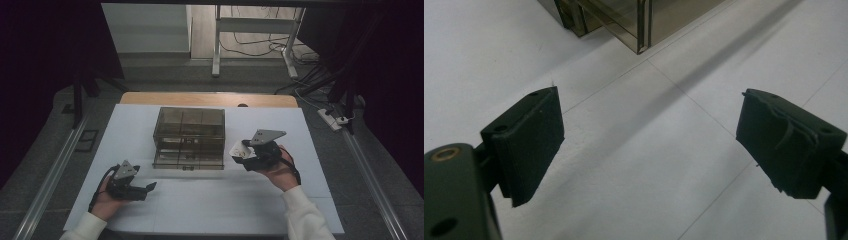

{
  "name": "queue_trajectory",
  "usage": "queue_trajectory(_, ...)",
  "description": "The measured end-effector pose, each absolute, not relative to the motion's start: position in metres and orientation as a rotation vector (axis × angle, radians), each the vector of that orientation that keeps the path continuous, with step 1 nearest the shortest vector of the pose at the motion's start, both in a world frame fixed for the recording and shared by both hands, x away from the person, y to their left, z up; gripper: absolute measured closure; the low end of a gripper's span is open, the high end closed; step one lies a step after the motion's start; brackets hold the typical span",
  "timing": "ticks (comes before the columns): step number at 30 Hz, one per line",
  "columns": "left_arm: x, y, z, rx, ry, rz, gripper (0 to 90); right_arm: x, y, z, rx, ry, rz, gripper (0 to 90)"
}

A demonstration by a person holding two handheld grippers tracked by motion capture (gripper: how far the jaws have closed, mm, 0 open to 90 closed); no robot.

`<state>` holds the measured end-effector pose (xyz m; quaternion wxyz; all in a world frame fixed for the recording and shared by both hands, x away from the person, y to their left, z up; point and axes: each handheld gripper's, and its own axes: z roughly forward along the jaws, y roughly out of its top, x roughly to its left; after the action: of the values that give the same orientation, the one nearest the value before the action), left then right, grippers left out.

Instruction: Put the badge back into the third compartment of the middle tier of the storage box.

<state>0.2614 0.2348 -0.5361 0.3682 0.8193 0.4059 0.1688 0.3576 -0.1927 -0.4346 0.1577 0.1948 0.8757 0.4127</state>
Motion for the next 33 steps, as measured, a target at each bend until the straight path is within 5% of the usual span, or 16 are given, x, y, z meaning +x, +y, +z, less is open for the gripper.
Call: queue_trajectory(33,0.261,0.234,-0.536,2.108,1.038,0.433,12.0,0.363,-0.171,-0.432,0.487,2.491,1.209,33.4)
